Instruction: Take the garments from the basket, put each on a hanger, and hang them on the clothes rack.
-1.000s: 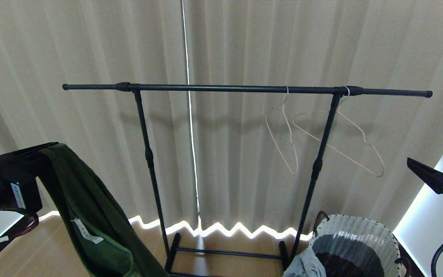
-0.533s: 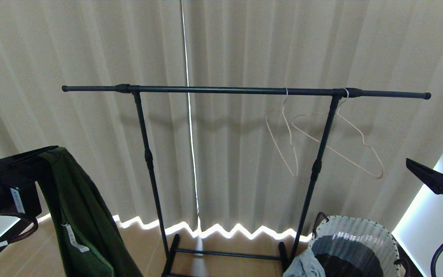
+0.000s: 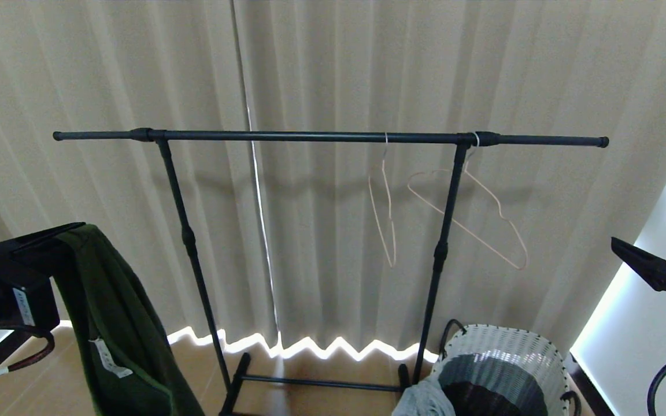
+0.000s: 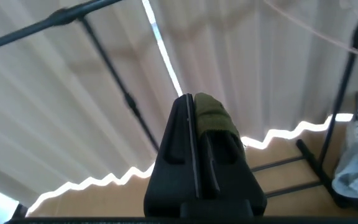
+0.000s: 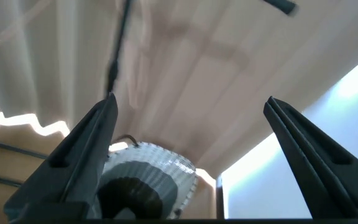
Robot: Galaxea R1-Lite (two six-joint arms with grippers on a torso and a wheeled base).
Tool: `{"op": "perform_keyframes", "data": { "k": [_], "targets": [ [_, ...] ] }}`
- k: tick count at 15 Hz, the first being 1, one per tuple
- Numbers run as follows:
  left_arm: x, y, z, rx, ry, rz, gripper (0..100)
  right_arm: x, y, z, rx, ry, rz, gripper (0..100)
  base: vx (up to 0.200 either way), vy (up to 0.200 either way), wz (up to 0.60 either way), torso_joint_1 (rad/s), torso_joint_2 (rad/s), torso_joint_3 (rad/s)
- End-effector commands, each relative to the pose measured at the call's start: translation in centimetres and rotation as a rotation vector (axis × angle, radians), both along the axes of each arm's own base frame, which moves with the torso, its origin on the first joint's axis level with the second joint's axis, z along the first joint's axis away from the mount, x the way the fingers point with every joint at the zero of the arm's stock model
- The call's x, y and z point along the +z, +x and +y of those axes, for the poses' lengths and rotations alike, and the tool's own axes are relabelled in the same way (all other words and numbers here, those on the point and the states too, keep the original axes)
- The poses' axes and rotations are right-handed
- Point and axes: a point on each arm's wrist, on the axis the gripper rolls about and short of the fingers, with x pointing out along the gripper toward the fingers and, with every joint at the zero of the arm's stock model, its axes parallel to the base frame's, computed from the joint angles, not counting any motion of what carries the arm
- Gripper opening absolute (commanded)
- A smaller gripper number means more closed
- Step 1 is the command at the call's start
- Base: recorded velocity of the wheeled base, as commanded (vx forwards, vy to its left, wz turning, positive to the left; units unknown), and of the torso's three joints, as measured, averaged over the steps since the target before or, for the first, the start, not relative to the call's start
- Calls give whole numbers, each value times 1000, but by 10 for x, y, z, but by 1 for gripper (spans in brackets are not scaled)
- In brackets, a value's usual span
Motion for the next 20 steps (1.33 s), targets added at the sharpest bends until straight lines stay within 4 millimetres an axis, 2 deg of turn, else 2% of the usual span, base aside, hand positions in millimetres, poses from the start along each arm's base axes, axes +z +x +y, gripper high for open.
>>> {"op": "perform_keyframes", "data": {
  "k": [1,7,16,20],
  "targets": [
    [0,0,0,-4,0,-1,0,0,0,0,1,0,-2,100,0,0,0,0,0,0],
    [1,2,-1,-4,-6,-6,0,0,1,0,-3,-1,7,100,0,0,0,0,0,0],
    [-1,2,-1,-7,-2,-1,0,-5,9,0,0,7,40,100,200,0,0,4,2,0],
    [-8,2,-1,-7,6,18,0,-1,37,-1,0,29,67,100,0,0,0,0,0,0]
  ]
}}
